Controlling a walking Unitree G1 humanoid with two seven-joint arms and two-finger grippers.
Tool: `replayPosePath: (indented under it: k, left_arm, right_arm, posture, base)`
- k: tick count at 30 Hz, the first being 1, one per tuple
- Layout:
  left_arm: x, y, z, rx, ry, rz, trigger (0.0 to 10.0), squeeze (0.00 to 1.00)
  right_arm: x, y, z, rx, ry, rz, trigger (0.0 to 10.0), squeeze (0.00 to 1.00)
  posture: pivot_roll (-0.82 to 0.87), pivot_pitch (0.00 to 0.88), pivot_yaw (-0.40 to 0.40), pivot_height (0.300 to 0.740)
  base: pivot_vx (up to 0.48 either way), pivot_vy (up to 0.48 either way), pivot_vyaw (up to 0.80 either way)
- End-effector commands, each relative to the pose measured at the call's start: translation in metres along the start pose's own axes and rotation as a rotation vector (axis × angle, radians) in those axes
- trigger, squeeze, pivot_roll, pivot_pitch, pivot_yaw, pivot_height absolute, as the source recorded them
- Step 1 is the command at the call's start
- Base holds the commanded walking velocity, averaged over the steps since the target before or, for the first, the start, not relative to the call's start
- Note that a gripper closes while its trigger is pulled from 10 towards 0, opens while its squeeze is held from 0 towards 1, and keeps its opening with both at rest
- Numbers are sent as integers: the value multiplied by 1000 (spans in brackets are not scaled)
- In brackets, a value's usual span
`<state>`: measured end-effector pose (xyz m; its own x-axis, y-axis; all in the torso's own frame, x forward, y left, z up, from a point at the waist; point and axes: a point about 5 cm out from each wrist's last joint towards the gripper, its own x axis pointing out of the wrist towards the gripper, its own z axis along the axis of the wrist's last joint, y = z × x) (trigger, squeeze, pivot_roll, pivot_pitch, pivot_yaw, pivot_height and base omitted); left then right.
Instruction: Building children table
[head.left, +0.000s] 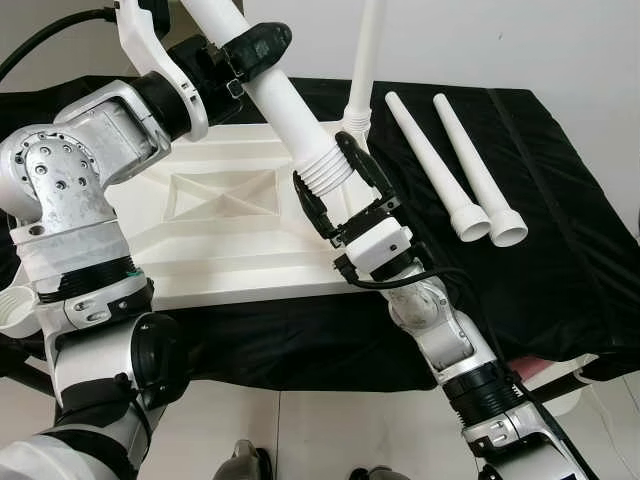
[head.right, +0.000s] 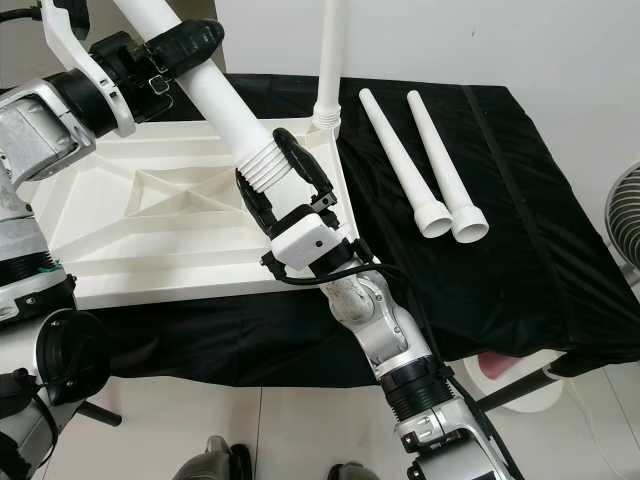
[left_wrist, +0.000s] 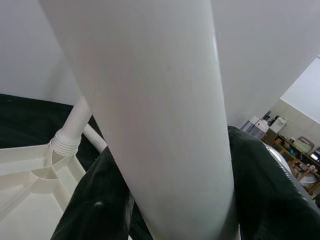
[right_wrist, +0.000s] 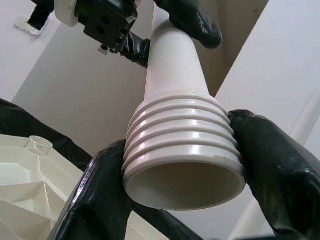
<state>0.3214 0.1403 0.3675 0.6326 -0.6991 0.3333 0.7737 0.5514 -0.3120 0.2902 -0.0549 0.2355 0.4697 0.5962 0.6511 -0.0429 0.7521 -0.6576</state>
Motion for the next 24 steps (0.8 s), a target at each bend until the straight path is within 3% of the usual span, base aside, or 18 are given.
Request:
replayPosePath:
  k: [1, 2, 3, 5, 6, 7, 8, 9, 10, 11, 12, 14, 20, 24]
  left_arm:
    - [3, -16, 4, 55, -3, -72, 0, 0]
    - [3, -18, 3, 75, 5, -84, 0, 0]
    - [3, -18, 3, 75, 5, -84, 0, 0]
    - [2, -21, -2, 168, 41, -90, 0, 0]
    - [2, -21, -2, 168, 41, -90, 0, 0]
    - [2, -22, -6, 209, 62, -88, 0, 0]
    - [2, -20, -13, 296, 102, -68, 0, 0]
    - [2, -20, -13, 296, 102, -68, 0, 0]
    - [2, -18, -18, 345, 125, -54, 0, 0]
    - [2, -18, -18, 345, 125, -54, 0, 0]
    - [3, -16, -25, 423, 159, -37, 0, 0]
    - [5, -16, -37, 498, 196, -45, 0, 0]
    - [6, -18, -42, 503, 203, -54, 0, 0]
    - [3, -30, -46, 519, 199, -152, 0, 0]
  right_arm:
    - [-6, 8, -7, 22, 52, 63, 10000, 0]
    - [-7, 10, -10, 75, 86, 67, 10000, 1000]
    - [-7, 10, -10, 75, 86, 67, 10000, 1000]
    - [-7, 16, -11, 260, 162, 93, 10000, 1000]
    - [-7, 16, -11, 260, 162, 93, 10000, 1000]
    - [-7, 19, -9, 376, 189, 129, 10000, 910]
    - [-5, 19, -7, 528, 220, 135, 10000, 0]
    - [-5, 19, -7, 528, 220, 135, 10000, 0]
    - [-4, 18, -4, 641, 233, 149, 10000, 0]
    - [-4, 18, -4, 641, 233, 149, 10000, 0]
    - [-3, 15, -3, 713, 238, 140, 10000, 0]
    - [1, 9, -1, 786, 240, 129, 10000, 0]
    - [5, 5, 1, 834, 234, 132, 10000, 0]
    - [11, 4, -10, 891, 306, 113, 10000, 0]
  posture:
    - [39, 120, 51, 740]
    - [39, 120, 51, 740]
    - [39, 120, 51, 740]
    - [39, 125, 52, 740]
    - [39, 125, 52, 740]
    - [39, 125, 52, 740]
    - [39, 125, 52, 740]
    - [39, 125, 52, 740]
    - [39, 125, 52, 740]
    - [39, 125, 52, 740]
    - [34, 128, 48, 740]
    - [31, 130, 49, 740]
    - [26, 132, 46, 740]
    - [25, 130, 43, 740]
  base:
    - [0, 0, 0]
    - [0, 0, 0]
    - [0, 0, 0]
    - [0, 0, 0]
    - [0, 0, 0]
    - [0, 0, 0]
    - [0, 0, 0]
    - [0, 0, 0]
    - [0, 0, 0]
    - [0, 0, 0]
    - [0, 0, 0]
    - [0, 0, 0]
    - [0, 0, 0]
    - [0, 0, 0]
